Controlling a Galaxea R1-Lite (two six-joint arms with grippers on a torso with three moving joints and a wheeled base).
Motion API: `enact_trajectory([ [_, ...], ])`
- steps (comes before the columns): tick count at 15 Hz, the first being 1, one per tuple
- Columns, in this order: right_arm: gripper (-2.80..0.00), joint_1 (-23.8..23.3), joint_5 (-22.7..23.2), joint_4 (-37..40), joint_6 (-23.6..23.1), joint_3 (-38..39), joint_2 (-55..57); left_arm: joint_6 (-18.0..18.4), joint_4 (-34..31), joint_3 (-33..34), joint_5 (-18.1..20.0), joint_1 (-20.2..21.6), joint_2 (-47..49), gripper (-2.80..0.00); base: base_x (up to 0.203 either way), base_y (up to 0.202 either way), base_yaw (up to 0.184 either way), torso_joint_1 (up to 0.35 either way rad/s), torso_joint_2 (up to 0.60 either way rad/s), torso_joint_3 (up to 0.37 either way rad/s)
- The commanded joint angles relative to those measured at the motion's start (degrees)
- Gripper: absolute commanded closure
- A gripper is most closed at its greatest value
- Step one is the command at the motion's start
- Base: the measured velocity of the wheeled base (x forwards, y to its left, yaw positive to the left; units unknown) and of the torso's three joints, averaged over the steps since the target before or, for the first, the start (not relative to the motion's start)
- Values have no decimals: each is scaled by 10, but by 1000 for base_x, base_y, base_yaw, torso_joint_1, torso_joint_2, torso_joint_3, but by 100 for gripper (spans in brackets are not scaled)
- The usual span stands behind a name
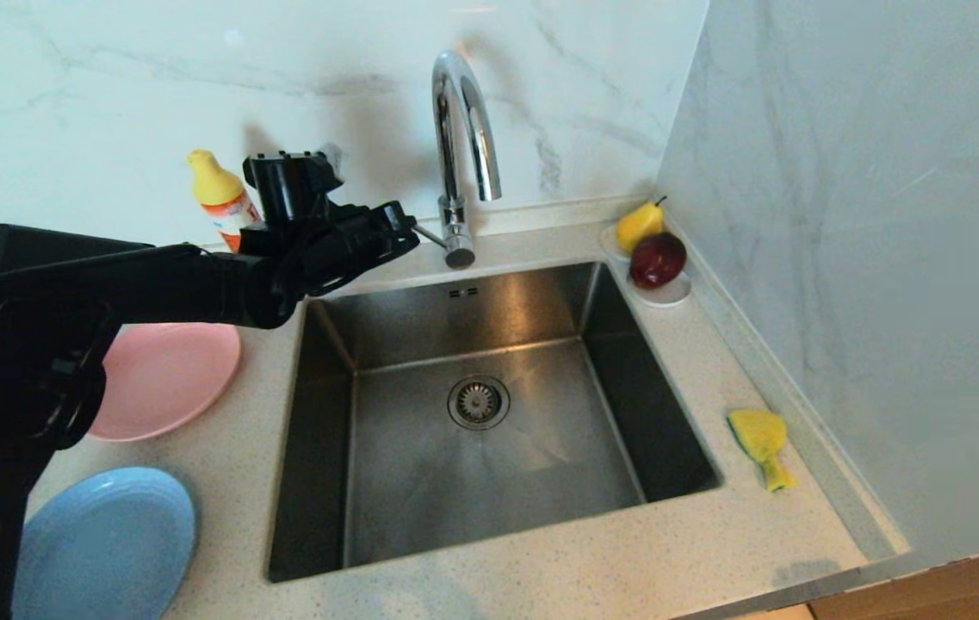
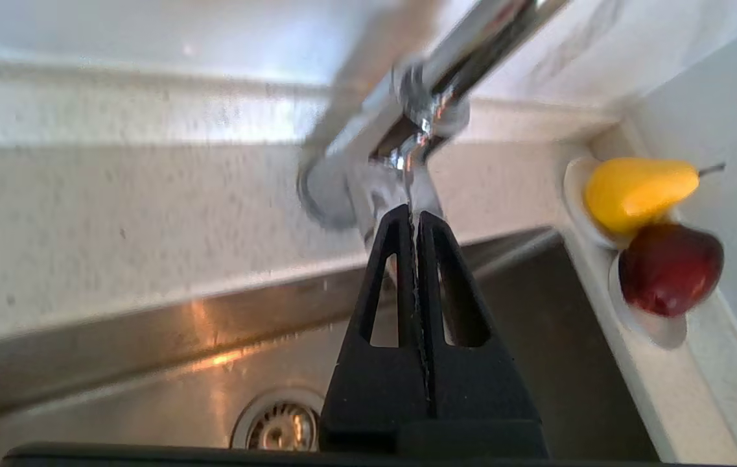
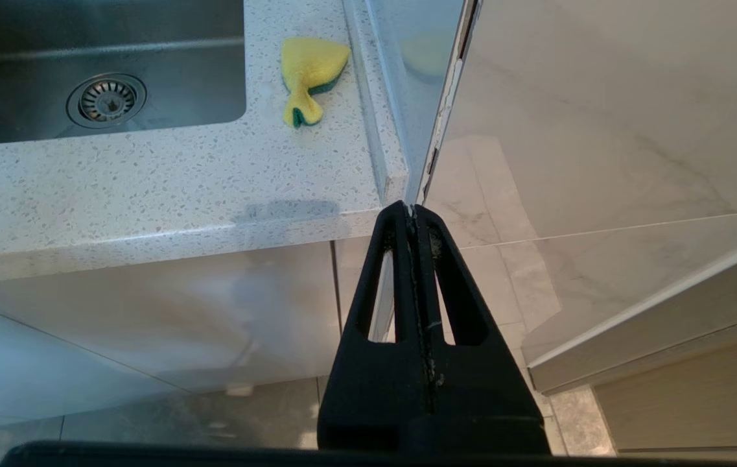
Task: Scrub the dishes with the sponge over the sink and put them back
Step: Turn on the faucet
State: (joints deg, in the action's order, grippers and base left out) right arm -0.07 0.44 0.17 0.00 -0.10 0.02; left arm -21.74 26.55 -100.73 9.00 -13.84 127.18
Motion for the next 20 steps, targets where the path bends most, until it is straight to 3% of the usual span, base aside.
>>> enact_trajectory([
  [1,0,0,0,0,0,0,0,-1,-6,-28,-3,0,16,0,0,0,0,0,0,0],
  [12,0,0,0,0,0,0,0,-1,-28,-71,-6,0,49,0,0,0,0,0,0,0],
  [20,0,1,0,0,0,0,0,-1,-25,0,-6,-9,13,0,0,0,0,0,0,0],
])
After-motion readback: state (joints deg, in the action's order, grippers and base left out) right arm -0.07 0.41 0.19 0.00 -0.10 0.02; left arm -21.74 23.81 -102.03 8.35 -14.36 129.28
